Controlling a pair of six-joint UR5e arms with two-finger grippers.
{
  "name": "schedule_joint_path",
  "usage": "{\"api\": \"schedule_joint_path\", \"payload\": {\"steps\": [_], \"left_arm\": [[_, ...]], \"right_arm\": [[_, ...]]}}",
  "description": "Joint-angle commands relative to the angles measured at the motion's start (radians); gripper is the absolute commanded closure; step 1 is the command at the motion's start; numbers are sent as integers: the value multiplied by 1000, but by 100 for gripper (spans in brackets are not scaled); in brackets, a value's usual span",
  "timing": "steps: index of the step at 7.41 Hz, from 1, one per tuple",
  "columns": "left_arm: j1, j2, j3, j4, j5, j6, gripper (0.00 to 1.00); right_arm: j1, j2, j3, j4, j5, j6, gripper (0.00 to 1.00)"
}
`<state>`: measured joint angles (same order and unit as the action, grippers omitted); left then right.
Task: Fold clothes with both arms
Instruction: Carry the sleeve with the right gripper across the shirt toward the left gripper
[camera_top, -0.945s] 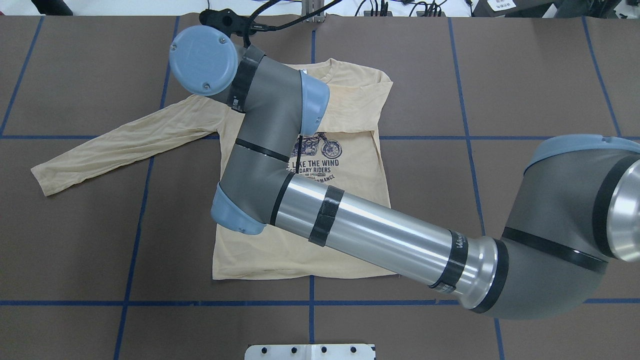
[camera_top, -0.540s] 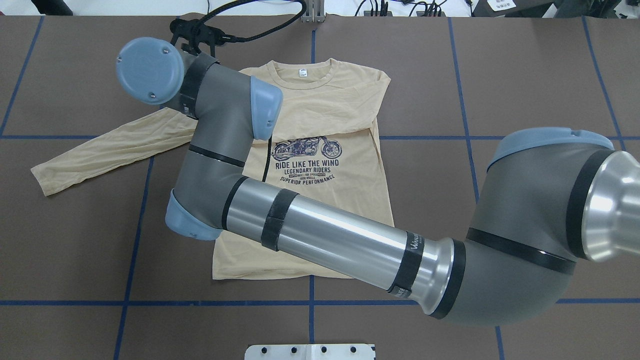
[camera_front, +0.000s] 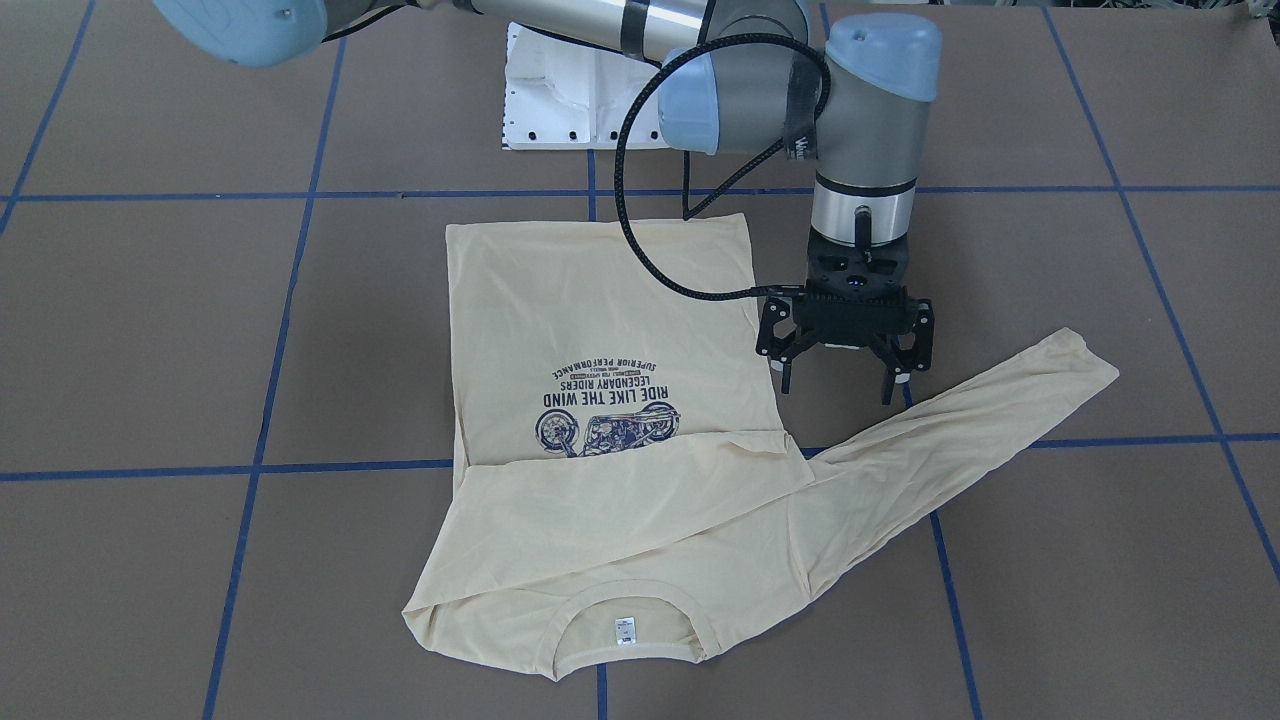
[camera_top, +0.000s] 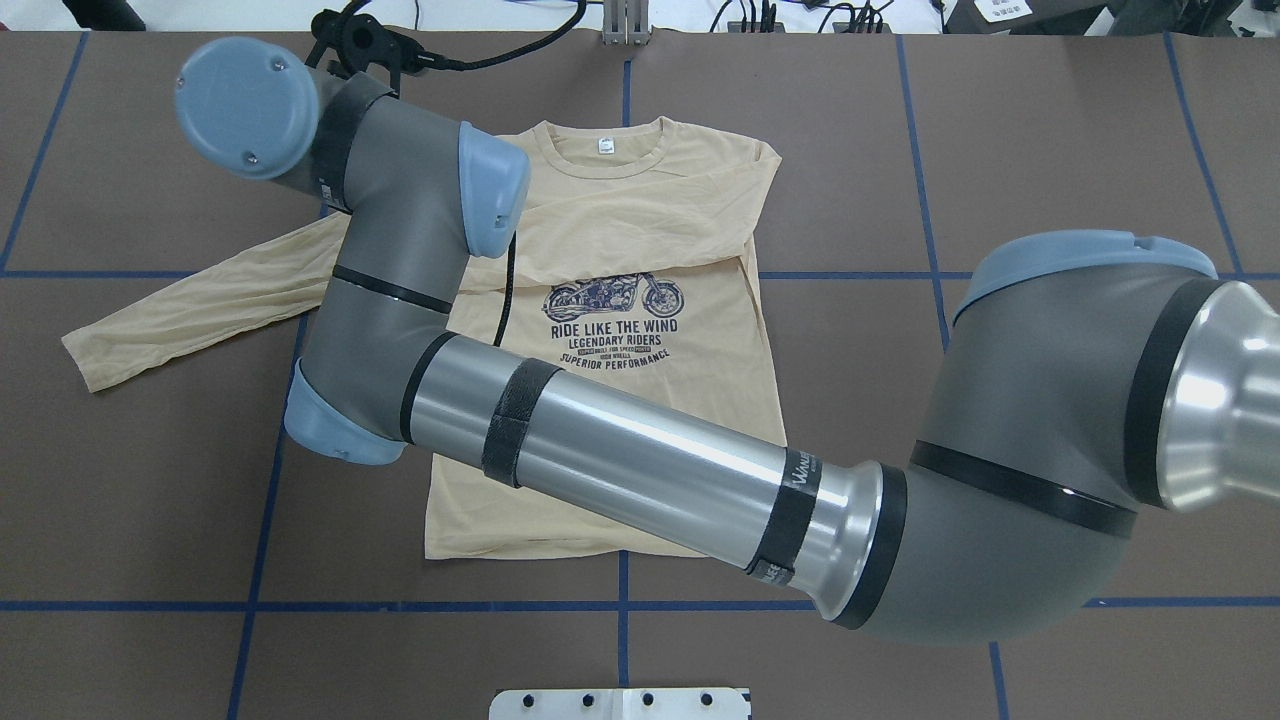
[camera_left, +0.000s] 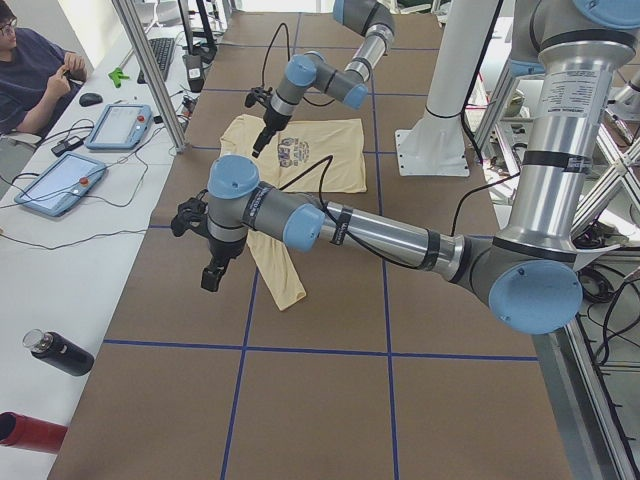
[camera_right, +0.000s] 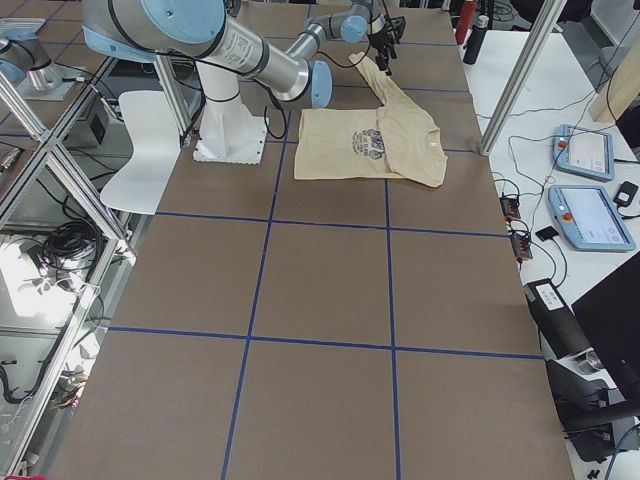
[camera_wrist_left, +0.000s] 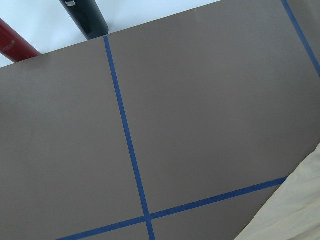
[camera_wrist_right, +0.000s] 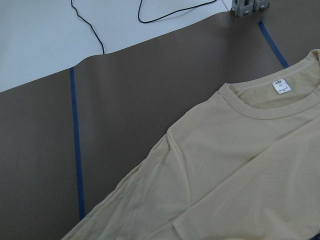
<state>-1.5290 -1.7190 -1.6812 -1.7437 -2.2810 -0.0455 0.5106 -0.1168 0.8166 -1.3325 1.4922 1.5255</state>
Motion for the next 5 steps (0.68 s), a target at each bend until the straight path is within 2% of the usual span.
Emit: {"api": "schedule_joint_path", "payload": {"steps": [1, 2, 3, 5], "left_arm": [[47, -2, -9, -75, 0, -5, 0], [106, 4, -3, -159, 2, -20, 0], [184, 13, -2, -209, 9, -27, 0], [216, 118, 0, -329, 14, -25, 0]], "right_arm": [[57, -47, 76, -110, 147, -75, 1], [80, -131, 216, -210, 198, -150, 1], [112, -226, 356, -262, 257, -198, 1], [160, -480, 638, -309, 306, -324, 1]]}}
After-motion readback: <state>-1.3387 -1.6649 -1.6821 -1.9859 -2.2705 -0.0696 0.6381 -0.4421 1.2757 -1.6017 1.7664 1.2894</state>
